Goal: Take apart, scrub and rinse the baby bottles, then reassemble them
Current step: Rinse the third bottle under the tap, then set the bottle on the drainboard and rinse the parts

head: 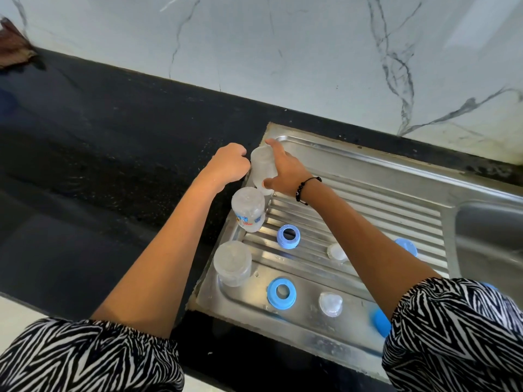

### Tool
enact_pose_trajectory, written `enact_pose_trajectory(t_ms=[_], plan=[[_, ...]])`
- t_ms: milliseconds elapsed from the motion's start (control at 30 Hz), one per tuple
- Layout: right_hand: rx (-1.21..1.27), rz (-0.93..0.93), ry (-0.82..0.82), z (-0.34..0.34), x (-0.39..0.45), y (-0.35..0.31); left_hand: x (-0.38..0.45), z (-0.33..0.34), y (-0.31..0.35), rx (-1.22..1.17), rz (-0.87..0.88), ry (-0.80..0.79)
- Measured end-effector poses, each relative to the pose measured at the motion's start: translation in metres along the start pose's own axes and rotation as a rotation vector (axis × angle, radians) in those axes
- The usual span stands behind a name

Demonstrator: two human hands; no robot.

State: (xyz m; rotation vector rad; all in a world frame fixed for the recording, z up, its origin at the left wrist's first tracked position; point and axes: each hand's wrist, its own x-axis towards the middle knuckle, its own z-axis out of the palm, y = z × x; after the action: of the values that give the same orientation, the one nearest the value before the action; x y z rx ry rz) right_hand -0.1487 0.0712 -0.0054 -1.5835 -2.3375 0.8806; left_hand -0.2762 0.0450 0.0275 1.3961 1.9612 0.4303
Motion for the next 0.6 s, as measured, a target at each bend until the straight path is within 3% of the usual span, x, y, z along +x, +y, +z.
enact_pose_trajectory(t_ms=[333, 600], plan=[[-0.011, 0.028, 0.029, -0.003, -0.003, -0.003, -0.009, -0.005, 0.003, 0.051, -0.009, 0.023], [0.038, 0.034, 0.14, -0.039, -0.065, 0.0, -0.051, -0.01, 0.017, 0.096, 0.079, 0.276]])
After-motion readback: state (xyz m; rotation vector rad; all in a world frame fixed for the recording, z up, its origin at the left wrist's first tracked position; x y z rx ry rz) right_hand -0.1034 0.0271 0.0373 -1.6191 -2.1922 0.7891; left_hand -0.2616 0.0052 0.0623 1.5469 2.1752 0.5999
